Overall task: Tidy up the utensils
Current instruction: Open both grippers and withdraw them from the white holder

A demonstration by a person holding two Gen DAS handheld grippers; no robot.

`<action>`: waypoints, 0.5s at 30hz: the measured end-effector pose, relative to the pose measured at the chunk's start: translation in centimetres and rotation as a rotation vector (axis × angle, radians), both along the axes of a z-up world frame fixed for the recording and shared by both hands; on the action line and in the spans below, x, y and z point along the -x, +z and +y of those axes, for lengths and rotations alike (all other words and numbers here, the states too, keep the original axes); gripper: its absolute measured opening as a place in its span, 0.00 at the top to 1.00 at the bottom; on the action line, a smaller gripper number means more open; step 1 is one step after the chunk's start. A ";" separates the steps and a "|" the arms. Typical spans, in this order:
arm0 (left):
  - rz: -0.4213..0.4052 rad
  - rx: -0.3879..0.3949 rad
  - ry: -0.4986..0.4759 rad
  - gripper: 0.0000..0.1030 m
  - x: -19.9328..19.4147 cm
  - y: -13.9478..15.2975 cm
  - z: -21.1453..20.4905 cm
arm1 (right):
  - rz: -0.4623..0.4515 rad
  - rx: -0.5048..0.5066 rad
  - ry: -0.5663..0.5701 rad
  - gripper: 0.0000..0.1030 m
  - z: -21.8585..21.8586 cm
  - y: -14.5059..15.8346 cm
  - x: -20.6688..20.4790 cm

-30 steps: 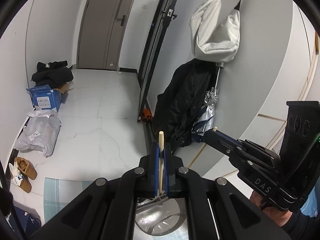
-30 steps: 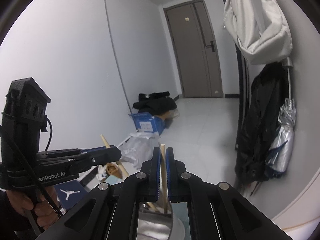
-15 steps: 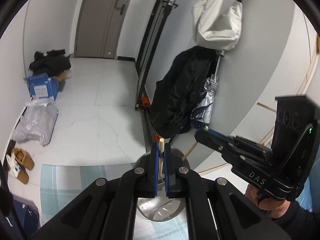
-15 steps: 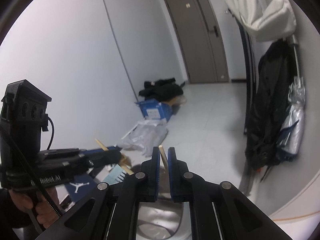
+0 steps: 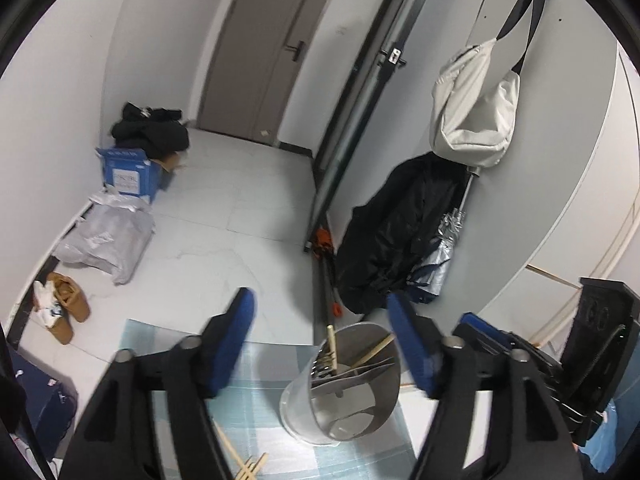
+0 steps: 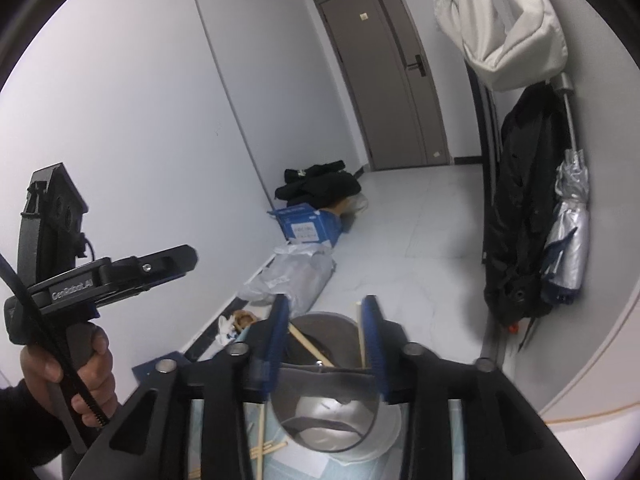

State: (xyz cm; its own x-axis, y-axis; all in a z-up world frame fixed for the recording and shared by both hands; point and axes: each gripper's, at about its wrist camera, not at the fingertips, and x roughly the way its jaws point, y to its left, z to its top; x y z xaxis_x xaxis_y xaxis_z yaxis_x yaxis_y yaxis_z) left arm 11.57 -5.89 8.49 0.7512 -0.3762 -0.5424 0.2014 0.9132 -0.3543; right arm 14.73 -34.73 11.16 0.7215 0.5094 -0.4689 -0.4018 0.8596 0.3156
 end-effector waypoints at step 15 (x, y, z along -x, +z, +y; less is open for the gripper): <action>-0.061 -0.061 0.146 0.01 4.7 0.9 2.9 | -0.086 0.015 -0.017 0.21 3.0 2.1 6.6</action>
State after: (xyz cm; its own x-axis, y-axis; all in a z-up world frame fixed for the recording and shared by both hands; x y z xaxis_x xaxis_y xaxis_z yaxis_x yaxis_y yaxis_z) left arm 6.83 -2.97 9.42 0.8274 -0.2284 -0.5130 0.0845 0.9538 -0.2883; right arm 8.12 -31.77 13.26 0.7680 0.4903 -0.4120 -0.4124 0.8708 0.2677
